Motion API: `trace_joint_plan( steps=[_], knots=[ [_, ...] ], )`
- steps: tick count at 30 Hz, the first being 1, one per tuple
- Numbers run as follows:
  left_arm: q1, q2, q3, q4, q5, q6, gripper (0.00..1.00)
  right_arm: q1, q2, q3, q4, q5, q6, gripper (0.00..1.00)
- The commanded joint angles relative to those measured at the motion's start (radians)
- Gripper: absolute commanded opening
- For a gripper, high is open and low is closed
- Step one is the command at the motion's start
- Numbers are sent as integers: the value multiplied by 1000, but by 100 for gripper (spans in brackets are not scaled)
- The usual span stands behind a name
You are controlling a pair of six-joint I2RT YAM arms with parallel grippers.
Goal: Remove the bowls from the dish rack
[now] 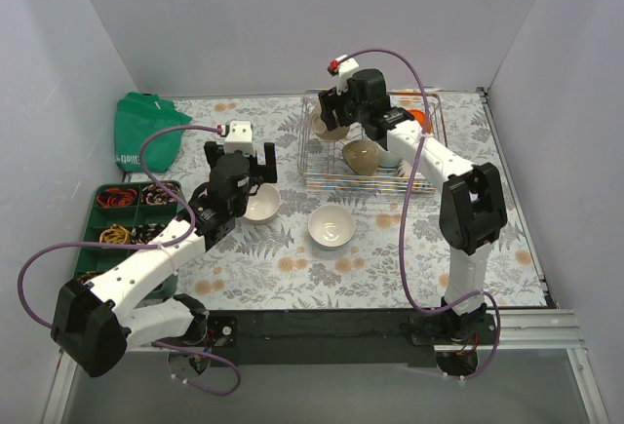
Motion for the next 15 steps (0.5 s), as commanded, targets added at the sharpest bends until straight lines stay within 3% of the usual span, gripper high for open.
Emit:
trace_joint_plan(
  steps=[1, 8, 15],
  knots=[
    [7, -15, 27, -1, 4, -7, 98, 40, -17, 60, 18, 130, 199, 1],
    [8, -19, 28, -1, 4, -7, 98, 48, -55, -5, -35, 207, 408, 1],
    [7, -22, 30, -29, 9, -9, 98, 71, -67, -81, -97, 242, 517, 1]
  ],
)
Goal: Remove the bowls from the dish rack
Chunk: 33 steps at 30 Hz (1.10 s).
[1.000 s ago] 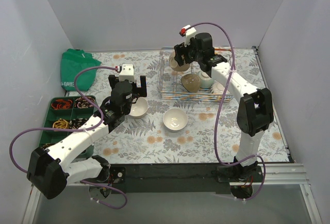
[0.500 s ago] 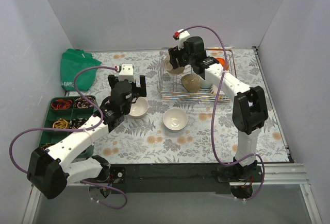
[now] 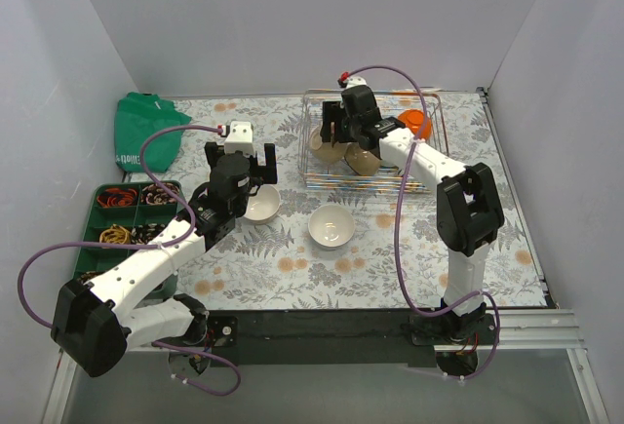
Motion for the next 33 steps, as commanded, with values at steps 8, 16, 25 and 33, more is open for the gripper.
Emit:
trace_joint_plan(
  steps=[8, 16, 25, 33],
  knots=[
    [6, -19, 28, -18, 11, -5, 98, 14, -42, -62, 13, -13, 155, 4],
    [6, -19, 28, -18, 12, -2, 98, 11, -1, -23, -49, -62, 189, 52],
    [6, -21, 28, -18, 12, -1, 98, -15, 27, -16, -56, -143, 233, 74],
    [9, -18, 28, -18, 15, 1, 98, -35, 67, 26, -102, -223, 248, 84]
  ],
)
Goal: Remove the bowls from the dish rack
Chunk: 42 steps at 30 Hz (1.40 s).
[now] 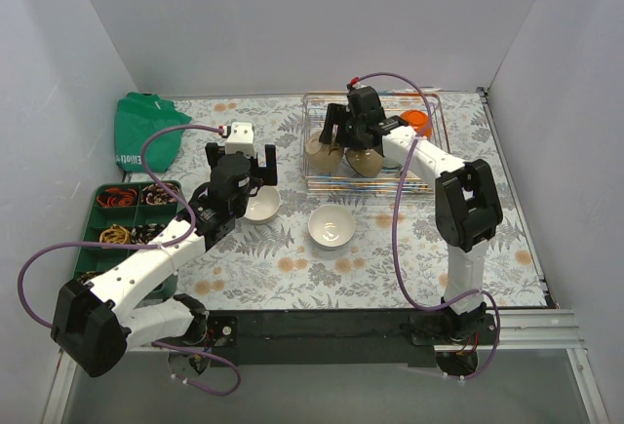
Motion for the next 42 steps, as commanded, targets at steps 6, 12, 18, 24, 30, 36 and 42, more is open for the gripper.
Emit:
trace_joint_plan(
  steps=[6, 12, 18, 24, 30, 36, 42],
  knots=[
    [8, -16, 27, -2, 6, 3, 98, -9, 69, 73, -91, -128, 37, 90],
    [9, -16, 27, -2, 7, 3, 98, -13, 104, 106, -120, -155, 28, 95],
    [9, -15, 27, -2, 12, 4, 98, -15, 141, 136, -143, -194, 12, 95],
    [11, -13, 30, -6, 16, 3, 98, -15, 156, 161, -168, -217, -25, 87],
    [12, -15, 30, -6, 21, 3, 98, -15, 130, 185, -166, -253, -43, 63],
    [14, -16, 31, -6, 21, 1, 98, -13, 84, 211, -166, -280, -63, 15],
    [17, -19, 30, -10, 21, 0, 98, -13, 15, 225, -146, -260, -121, 1]
  ],
)
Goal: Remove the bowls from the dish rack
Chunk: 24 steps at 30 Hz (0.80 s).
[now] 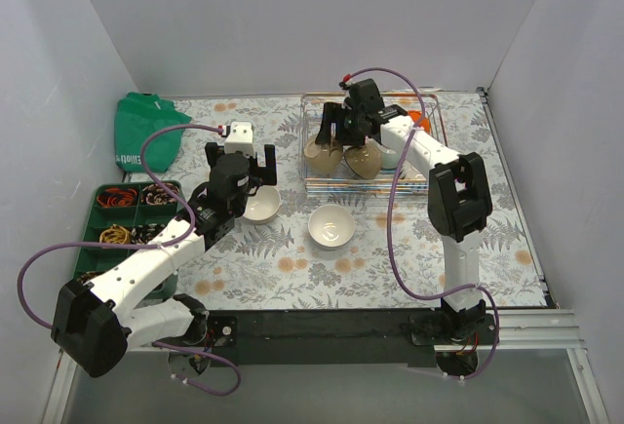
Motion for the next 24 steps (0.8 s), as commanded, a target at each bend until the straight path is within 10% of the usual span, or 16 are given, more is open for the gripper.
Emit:
trace_joint_plan(
  steps=[1, 24],
  knots=[
    [8, -21, 31, -8, 6, -1, 98, 27, -106, 48, -1, -65, -52, 1],
    [21, -32, 36, -16, 9, -25, 98, 26, -271, 9, 59, 6, -344, 1]
  ],
)
